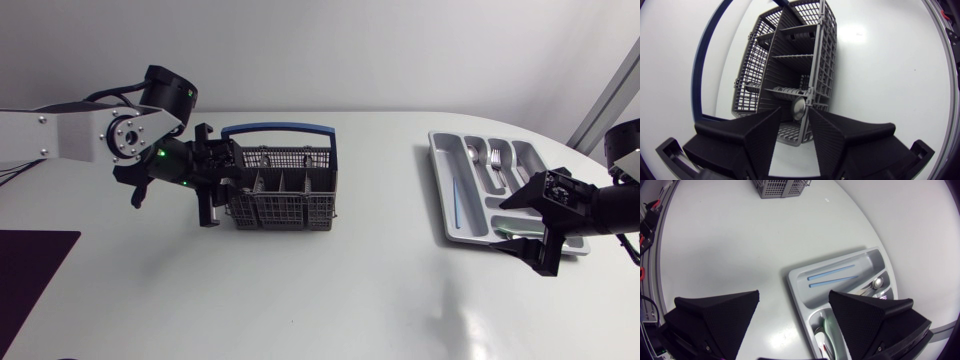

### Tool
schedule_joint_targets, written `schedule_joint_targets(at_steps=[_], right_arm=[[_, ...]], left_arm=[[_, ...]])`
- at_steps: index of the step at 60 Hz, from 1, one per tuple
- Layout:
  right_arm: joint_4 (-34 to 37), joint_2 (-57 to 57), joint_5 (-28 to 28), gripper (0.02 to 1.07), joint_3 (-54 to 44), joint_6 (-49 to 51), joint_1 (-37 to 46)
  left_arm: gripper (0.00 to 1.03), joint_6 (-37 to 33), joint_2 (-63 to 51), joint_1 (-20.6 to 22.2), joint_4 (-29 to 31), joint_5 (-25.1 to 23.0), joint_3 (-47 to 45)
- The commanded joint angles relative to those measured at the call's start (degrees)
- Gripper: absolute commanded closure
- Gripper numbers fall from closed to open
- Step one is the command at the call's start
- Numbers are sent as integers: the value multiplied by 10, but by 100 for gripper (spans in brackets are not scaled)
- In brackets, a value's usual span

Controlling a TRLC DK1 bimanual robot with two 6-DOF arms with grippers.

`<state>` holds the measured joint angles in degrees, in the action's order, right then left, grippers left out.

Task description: Unload the cutlery basket into the drawer organizer.

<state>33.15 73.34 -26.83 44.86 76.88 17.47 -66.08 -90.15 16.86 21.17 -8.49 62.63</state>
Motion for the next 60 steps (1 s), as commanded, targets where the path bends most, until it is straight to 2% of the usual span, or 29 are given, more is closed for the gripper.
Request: schedule_joint_targets(at_steps=[1,24,44,60], right_arm=[[4,-6,-2,7,-16,-9,-7],[17,-29,-2,7,-23,-16,-26],[22,-77,12,7,-13,-172,-190],[-7,-18,20,7,51,-348,-318]], left_arm=[[62,-19,-9,5,7,-2,-16],[62,-17,-16,10,5,-2,4],[62,-17,-14,1,5,-2,13],[62,-15,-13,-2,5,-2,19]])
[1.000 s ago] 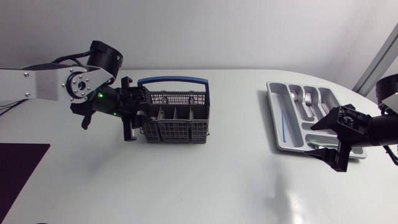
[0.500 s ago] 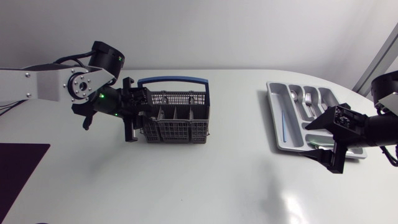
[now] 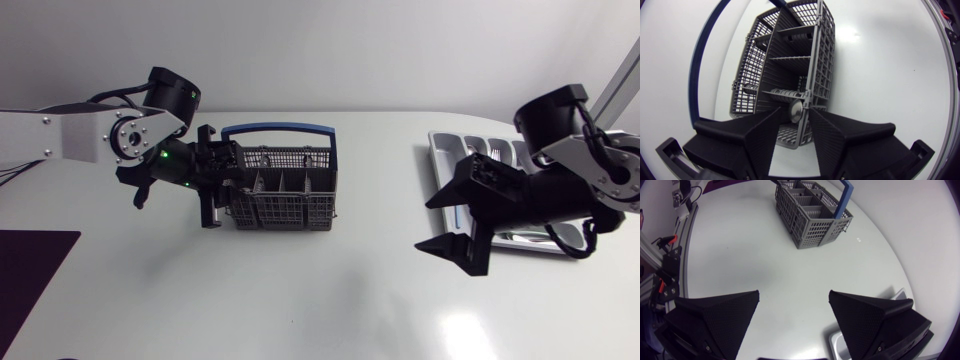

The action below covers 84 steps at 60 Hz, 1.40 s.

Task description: Unload the cutlery basket into the drawer organizer.

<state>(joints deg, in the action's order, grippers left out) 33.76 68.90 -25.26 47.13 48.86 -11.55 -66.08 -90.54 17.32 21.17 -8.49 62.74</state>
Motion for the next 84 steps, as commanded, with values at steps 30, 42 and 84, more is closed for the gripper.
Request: schedule_joint_targets(at_steps=[30,42,84], right_arm=[[-108,170,36,7,117,-243,-172],[-123,204,47,7,139,-263,-203],[-163,257,57,7,159,-293,-240]], left_arm=[[62,-20,-11,-19,-1,-2,27],[62,-23,-13,-19,-1,-6,23],[62,-27,-5,-14,2,-22,4]])
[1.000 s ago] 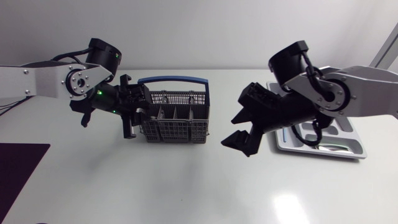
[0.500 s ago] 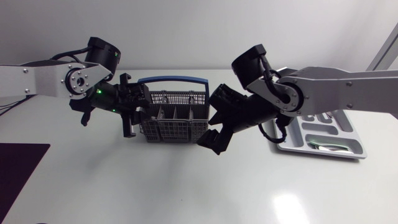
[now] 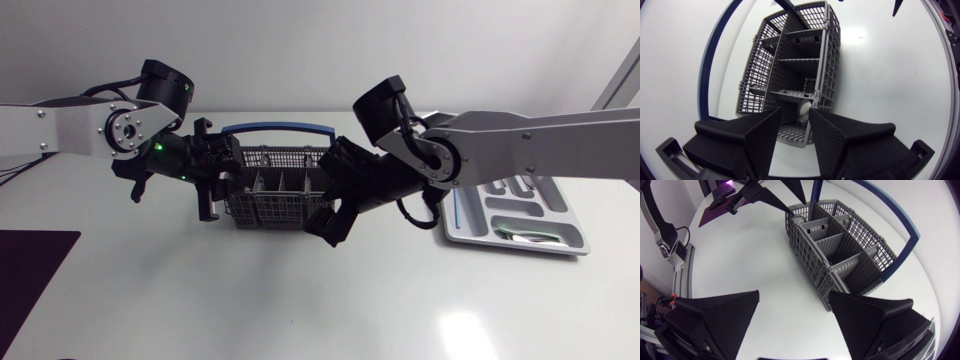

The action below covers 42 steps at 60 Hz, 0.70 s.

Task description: Unload the cutlery basket into the drawer organizer.

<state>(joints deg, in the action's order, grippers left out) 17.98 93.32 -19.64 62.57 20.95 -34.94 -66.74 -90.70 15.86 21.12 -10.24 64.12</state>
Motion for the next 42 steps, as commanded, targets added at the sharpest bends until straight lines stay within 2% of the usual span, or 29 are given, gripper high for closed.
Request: schedule_joint_targets(at_steps=[1,42], right_arm=[[-5,13,1,7,5,-14,-7],[-26,18,1,7,-11,-18,-11]], left_arm=[[62,-22,-4,1,2,-5,-11],[62,-23,4,5,2,-5,-27]])
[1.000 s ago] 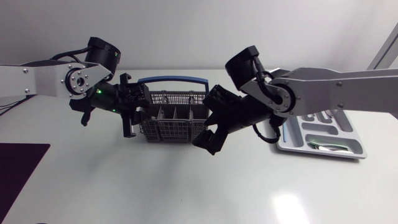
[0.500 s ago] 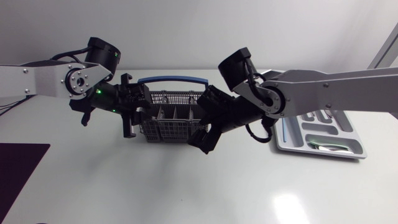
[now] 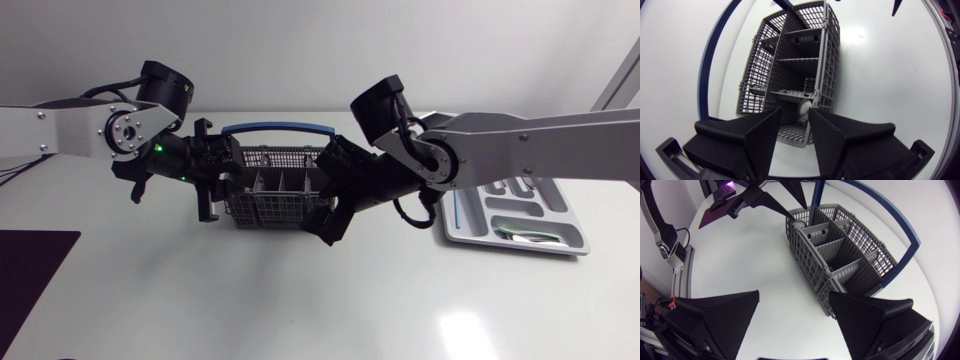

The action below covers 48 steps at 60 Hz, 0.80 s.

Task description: Unload the cutlery basket into the drawer organizer.

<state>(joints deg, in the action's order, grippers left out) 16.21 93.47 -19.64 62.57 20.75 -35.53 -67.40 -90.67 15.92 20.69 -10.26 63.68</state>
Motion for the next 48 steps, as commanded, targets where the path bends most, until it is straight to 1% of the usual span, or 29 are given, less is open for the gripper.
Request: schedule_joint_targets(at_steps=[1,48], right_arm=[[-8,16,1,7,-12,-16,-6],[-13,15,1,7,-18,-17,-7]], left_arm=[[62,-16,6,4,7,-5,-23],[62,-12,17,2,1,-5,-22]])
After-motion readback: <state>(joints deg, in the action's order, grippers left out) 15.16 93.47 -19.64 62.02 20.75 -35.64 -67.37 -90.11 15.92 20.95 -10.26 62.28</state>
